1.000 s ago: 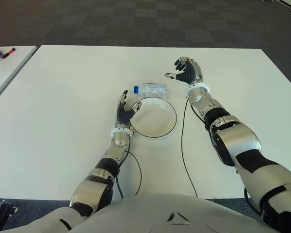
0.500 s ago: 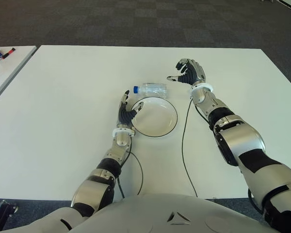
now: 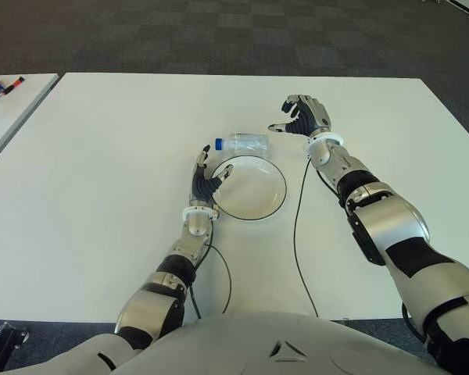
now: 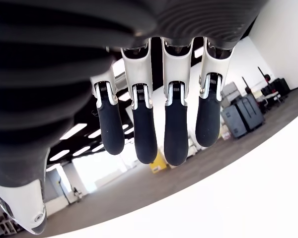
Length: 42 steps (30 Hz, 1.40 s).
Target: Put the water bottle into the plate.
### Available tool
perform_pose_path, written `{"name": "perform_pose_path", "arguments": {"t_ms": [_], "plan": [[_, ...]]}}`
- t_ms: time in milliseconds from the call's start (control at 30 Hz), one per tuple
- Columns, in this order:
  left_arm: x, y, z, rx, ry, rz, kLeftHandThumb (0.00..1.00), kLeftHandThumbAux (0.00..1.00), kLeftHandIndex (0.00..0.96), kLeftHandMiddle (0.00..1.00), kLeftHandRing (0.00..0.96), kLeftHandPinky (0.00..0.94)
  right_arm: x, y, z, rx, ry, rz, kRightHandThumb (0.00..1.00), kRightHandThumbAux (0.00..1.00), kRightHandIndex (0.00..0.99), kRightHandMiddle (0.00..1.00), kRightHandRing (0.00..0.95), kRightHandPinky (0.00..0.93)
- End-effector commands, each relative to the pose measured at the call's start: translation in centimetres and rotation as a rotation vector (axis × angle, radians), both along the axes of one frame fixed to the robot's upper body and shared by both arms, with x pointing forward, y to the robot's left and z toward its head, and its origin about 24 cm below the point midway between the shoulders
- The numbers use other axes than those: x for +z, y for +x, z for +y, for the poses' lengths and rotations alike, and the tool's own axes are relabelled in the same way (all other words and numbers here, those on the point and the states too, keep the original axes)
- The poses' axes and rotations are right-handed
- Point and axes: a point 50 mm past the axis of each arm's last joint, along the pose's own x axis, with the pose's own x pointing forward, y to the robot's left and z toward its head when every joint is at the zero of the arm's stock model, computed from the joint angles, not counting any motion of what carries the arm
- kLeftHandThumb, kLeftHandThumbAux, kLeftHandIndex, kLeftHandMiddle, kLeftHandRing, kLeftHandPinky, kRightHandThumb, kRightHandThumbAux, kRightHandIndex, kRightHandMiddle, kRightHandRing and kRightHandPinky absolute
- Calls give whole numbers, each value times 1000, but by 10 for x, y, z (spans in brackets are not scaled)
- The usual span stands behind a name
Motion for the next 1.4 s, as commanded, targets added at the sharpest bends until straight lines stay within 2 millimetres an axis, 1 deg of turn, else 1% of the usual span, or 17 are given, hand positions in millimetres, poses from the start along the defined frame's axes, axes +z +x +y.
{"name": "perform_pose_path", "arguments": {"t_ms": [33, 333, 600, 800, 967, 1233, 1400], "plan": [[-37, -39, -6, 2, 8, 197, 209, 642, 20, 11, 4, 17, -2, -1, -1, 8, -14, 18, 946, 662, 419, 442, 486, 458], [-37, -40, -7, 4, 6, 191, 208, 643, 22, 13, 7, 22, -7, -2, -1, 7, 0, 50, 947, 663, 418, 447, 474, 436], [-36, -40, -7, 3, 2, 189, 212, 645, 22, 14, 12, 31, -9, -3, -1, 3, 16, 62, 946, 664, 410, 444, 484, 448], [-36, -40, -7, 2, 1, 188, 214, 644, 18, 14, 12, 33, -10, -3, -2, -3, 30, 81, 947, 664, 407, 453, 474, 427], [-36, -40, -6, 0, 2, 189, 215, 643, 17, 14, 13, 36, -12, -3, -3, -12, 70, 111, 947, 665, 401, 459, 471, 423], [-36, -39, -5, -1, 8, 187, 219, 645, 22, 15, 12, 29, -15, -5, -2, -18, 102, 110, 947, 665, 397, 466, 469, 423], [-32, -36, -4, 12, 2, 168, 218, 644, 28, 16, 8, 19, -20, -8, -1, -36, 158, 123, 946, 666, 400, 463, 467, 414]]}}
